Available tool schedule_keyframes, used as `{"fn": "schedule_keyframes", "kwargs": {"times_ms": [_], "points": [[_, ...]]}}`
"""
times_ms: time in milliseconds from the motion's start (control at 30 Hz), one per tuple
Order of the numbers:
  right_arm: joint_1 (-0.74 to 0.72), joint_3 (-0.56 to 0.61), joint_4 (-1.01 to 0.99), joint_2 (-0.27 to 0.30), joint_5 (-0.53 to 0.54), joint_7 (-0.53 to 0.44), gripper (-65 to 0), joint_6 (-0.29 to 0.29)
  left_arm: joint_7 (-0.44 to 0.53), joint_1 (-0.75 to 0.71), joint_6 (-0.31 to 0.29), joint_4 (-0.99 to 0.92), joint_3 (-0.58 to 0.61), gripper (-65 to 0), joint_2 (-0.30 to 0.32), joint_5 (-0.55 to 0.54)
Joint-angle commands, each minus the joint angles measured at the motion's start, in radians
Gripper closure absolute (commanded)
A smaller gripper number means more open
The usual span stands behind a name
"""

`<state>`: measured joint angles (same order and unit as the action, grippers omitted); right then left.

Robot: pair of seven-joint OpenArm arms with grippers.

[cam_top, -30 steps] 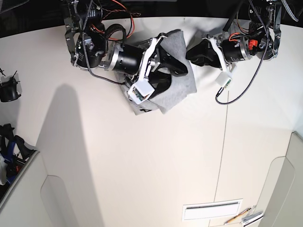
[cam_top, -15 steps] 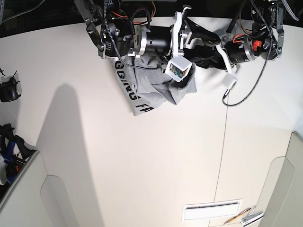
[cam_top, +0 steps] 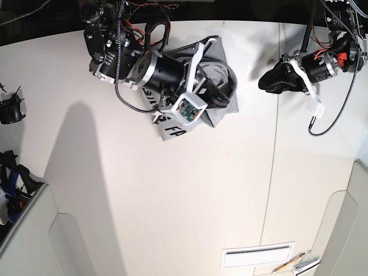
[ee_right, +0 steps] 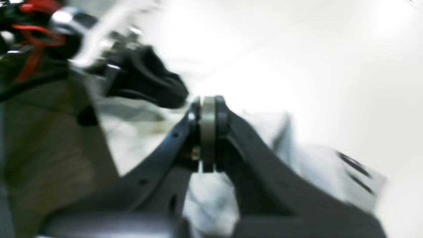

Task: Fold the T-shirt properly
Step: 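Lift the shirt end with the right gripper and fold it over the bundle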

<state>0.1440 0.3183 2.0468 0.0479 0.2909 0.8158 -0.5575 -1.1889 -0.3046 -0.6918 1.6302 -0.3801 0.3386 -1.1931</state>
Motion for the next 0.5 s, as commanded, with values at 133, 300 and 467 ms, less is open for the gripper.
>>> {"fn": "schedule_keyframes", "kwargs": {"times_ms": [133, 300, 467], "points": [[-0.008, -0.045, -0.056, 0.033, 0.024, -0.038, 0.0, -0.004, 0.013, 0.003, -0.006, 0.014, -0.006, -22.1, 0.013, -0.051], [-0.002, -0.024, -0.137, 0.1, 0.108, -0.019, 0.0, -0.008, 0.013, 0.003, -0.006, 0.014, -0.006, -22.1, 0.013, -0.053], [0.049, 0.013, -0.138, 0.146, 0.207, 0.007, 0.0, -0.033, 0.013, 0.004, -0.006, 0.014, -0.006, -22.1, 0.013, -0.053]]}}
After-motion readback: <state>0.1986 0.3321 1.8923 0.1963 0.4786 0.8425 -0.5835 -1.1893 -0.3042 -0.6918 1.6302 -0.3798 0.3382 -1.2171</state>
